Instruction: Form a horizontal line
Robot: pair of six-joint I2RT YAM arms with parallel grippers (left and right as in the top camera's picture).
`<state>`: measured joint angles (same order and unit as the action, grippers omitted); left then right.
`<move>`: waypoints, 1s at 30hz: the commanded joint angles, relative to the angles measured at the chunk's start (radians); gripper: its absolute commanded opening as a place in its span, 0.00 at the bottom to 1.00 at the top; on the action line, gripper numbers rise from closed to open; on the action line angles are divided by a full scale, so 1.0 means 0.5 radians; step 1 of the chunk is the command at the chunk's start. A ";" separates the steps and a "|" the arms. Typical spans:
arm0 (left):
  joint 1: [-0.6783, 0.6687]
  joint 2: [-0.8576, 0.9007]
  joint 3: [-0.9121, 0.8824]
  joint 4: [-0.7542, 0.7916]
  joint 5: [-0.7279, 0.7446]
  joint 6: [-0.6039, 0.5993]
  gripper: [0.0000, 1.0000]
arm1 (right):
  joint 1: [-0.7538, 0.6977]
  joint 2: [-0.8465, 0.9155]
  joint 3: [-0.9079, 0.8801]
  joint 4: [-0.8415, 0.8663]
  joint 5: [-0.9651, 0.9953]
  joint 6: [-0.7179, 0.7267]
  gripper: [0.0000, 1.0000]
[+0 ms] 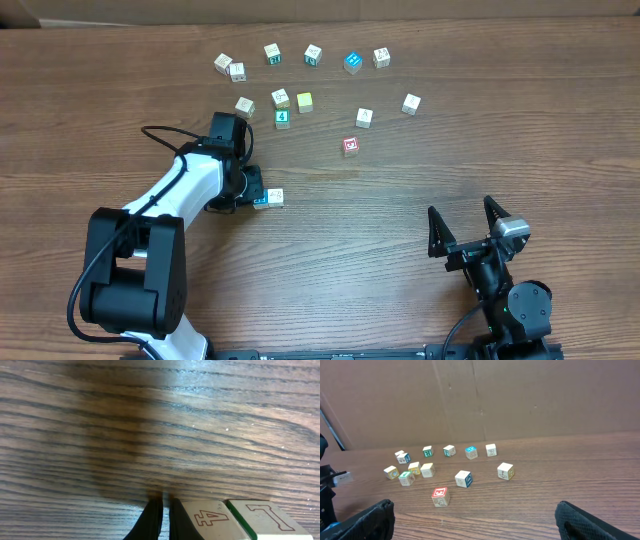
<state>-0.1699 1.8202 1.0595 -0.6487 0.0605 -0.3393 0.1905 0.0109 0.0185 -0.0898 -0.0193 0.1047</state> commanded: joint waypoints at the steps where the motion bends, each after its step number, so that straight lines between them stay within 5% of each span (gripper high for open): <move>1: -0.015 0.025 -0.021 0.009 0.022 0.066 0.04 | -0.005 -0.017 -0.021 0.012 -0.002 -0.003 1.00; 30: -0.017 0.025 -0.021 0.089 0.022 0.164 0.04 | -0.005 -0.017 -0.021 0.012 -0.002 -0.003 1.00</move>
<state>-0.1707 1.8202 1.0588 -0.6113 0.0605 -0.2798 0.1905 0.0109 0.0185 -0.0898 -0.0196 0.1047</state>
